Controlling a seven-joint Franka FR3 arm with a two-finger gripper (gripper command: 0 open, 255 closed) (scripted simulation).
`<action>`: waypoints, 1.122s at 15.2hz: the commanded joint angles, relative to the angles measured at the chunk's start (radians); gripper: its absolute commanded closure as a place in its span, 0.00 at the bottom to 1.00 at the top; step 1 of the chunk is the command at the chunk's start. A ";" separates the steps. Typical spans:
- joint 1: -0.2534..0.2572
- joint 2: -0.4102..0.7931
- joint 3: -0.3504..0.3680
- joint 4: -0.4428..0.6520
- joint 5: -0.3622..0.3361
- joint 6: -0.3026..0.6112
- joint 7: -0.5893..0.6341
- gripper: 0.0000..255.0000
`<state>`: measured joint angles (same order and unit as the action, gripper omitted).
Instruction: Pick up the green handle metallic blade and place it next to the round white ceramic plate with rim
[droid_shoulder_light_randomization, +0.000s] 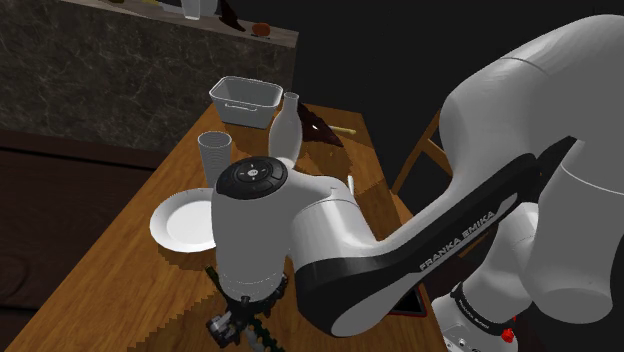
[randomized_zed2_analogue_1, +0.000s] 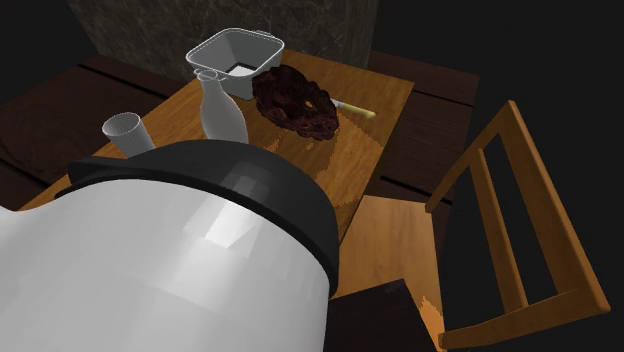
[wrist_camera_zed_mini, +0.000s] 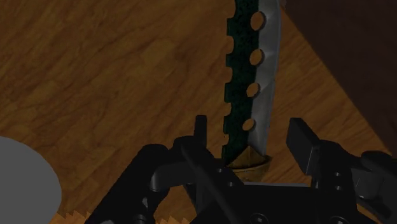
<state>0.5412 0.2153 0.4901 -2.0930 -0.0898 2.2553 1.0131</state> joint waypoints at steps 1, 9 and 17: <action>0.000 0.000 0.000 0.000 0.000 0.000 0.000 0.00; -0.013 -0.069 0.010 0.055 0.044 -0.116 -0.030 0.00; -0.013 -0.069 0.010 0.055 0.044 -0.116 -0.030 0.00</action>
